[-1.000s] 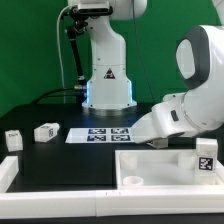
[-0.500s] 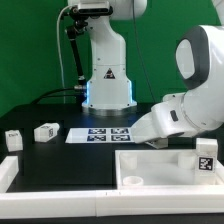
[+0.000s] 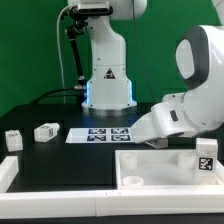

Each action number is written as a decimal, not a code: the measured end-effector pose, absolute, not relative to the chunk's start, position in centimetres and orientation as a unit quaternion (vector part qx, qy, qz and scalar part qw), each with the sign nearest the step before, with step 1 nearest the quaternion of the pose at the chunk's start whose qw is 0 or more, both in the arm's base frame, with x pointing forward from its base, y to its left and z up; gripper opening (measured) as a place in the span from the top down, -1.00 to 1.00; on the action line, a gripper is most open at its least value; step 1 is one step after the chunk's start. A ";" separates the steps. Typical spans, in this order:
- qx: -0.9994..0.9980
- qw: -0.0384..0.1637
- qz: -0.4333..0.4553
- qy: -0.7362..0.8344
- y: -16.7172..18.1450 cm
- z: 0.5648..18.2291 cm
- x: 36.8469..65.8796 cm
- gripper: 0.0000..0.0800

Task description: Assemble square table

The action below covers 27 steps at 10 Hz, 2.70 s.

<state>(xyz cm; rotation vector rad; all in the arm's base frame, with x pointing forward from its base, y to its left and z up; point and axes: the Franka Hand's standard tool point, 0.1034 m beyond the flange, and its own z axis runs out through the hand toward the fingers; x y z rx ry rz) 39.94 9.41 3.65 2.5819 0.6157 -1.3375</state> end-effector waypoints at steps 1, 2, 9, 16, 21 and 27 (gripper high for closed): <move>0.870 0.075 -0.441 0.208 8.8 6.5 41.3 0.27; 0.874 0.068 -0.437 0.201 7.7 9.0 42.2 0.27; 0.947 0.038 -0.245 0.203 5.6 13.1 47.1 0.27; 0.979 0.012 0.033 0.199 3.1 17.2 53.2 0.27; 0.972 -0.023 0.147 0.184 2.5 15.6 56.8 0.27; 0.940 0.049 0.262 0.215 -2.7 14.9 58.9 0.27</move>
Offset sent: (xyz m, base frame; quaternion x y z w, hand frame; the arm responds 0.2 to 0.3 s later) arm -0.0012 -0.0438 0.0801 0.0252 0.0009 0.0437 0.9987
